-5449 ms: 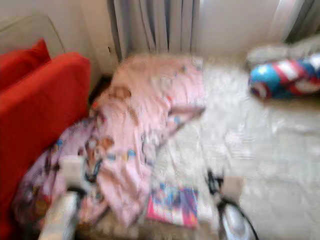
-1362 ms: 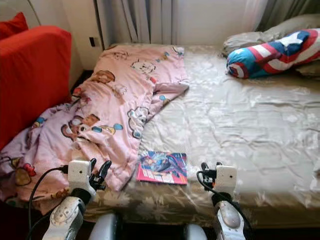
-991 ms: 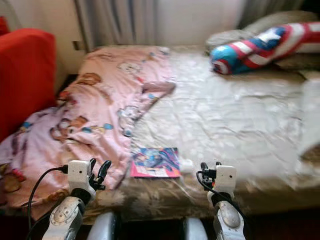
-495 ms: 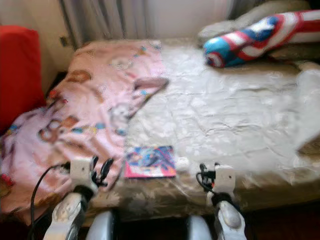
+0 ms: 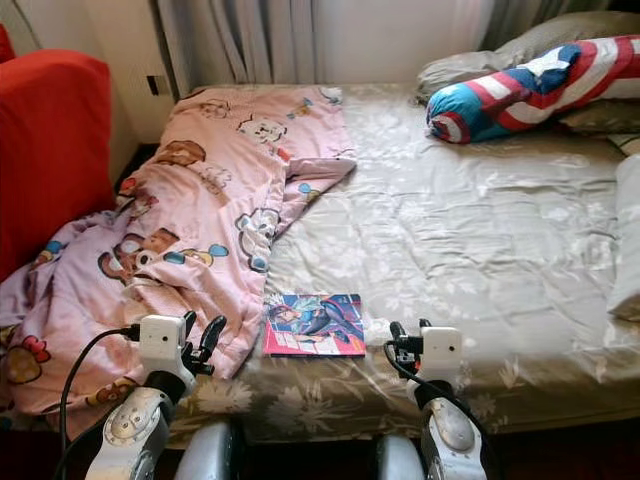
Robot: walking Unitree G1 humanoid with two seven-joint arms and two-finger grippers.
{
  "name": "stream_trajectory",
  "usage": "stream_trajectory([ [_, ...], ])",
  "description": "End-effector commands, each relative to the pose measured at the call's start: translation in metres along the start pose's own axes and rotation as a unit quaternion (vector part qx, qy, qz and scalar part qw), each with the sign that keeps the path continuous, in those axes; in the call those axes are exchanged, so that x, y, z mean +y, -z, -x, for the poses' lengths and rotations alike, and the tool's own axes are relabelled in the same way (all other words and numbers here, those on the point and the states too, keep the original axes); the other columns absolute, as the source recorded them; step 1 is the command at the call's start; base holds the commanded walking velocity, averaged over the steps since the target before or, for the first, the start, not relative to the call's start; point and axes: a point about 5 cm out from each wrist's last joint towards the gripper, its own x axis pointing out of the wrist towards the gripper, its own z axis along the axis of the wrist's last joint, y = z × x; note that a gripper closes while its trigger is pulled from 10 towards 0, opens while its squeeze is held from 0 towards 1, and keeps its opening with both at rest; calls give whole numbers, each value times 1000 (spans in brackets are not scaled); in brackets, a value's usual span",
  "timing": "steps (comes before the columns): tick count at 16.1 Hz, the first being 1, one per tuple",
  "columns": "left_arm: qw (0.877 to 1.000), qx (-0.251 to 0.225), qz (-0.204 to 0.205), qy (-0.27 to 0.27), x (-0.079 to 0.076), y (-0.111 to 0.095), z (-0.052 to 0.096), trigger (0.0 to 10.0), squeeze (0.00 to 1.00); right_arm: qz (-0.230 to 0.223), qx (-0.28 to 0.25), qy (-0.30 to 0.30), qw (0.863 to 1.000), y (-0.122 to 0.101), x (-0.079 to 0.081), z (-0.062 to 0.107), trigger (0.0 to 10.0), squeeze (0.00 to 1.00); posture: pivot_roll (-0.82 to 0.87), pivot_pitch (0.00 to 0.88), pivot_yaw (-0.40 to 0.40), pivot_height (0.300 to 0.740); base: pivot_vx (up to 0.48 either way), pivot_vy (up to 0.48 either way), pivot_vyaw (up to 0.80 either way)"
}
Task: Clean up the room
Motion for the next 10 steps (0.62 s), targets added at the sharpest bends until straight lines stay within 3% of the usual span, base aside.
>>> stream_trajectory([
  [1, 1000, 4, -2, 5, -1, 0, -1, 10000, 0, -5, 2, 10, 1000, 1, -4, 0, 10000, 0, -45, 38, -2, 605, 0, 0, 0],
  [4, 1000, 5, -1, 5, -2, 0, 0, 10000, 0, 4, 4, 4, 1000, 2, -3, 1, 10000, 0, -44, 49, -2, 605, 251, 0, 0],
  [7, 1000, 4, -1, 6, -2, 0, 0, 10000, 0, 3, 3, -1, 1000, 2, 0, 2, 10000, 0, -45, 51, -1, 605, 262, 0, 800],
  [10, 1000, 4, -2, 7, -2, 0, -1, 10000, 0, -10, 1, 6, 1000, 2, -1, 1, 10000, 0, -45, 51, 0, 605, 269, 0, 0],
])
